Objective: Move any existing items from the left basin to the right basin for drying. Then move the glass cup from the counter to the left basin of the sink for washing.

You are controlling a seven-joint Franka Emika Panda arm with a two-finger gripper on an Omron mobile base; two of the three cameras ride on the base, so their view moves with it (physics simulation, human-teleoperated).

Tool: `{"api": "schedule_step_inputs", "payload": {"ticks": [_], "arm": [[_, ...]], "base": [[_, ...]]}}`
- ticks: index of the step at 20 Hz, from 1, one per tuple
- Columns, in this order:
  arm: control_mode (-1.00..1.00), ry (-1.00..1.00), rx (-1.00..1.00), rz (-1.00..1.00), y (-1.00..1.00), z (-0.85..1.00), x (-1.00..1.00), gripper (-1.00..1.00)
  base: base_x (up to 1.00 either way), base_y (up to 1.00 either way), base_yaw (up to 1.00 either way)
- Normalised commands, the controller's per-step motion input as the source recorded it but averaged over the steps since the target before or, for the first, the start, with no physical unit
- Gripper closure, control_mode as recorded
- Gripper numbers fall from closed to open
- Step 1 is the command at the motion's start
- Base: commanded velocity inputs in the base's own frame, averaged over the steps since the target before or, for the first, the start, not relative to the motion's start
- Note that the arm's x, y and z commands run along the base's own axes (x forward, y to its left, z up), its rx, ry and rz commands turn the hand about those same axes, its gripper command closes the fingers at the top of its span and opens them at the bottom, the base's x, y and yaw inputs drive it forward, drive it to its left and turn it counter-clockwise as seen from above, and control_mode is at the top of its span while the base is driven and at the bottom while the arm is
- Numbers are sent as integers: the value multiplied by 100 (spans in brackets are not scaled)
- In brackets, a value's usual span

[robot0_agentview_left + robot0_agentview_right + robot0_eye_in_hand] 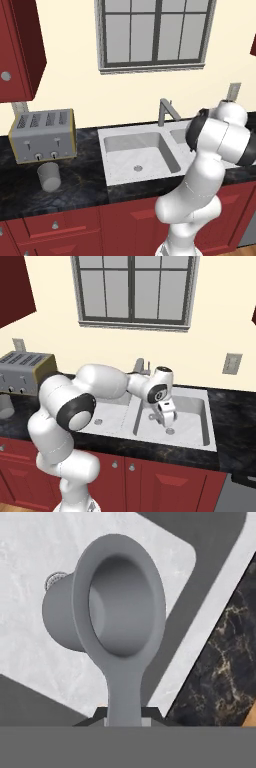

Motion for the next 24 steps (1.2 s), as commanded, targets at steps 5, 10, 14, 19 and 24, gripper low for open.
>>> {"api": "schedule_step_inputs", "payload": {"ticks": [5,10,14,19,24], "arm": [[-100,0,0,8,0,-30,9,100],[-100,0,0,7,0,-34,11,100],[-100,-5,1,5,-3,-22,1,100],[-100,-12,3,3,-2,-7,0,100],[-100,-7,1,1,0,-19,0,100]], "base": [[0,0,0],[0,0,0],[0,0,0],[0,0,0],[0,0,0]]}}
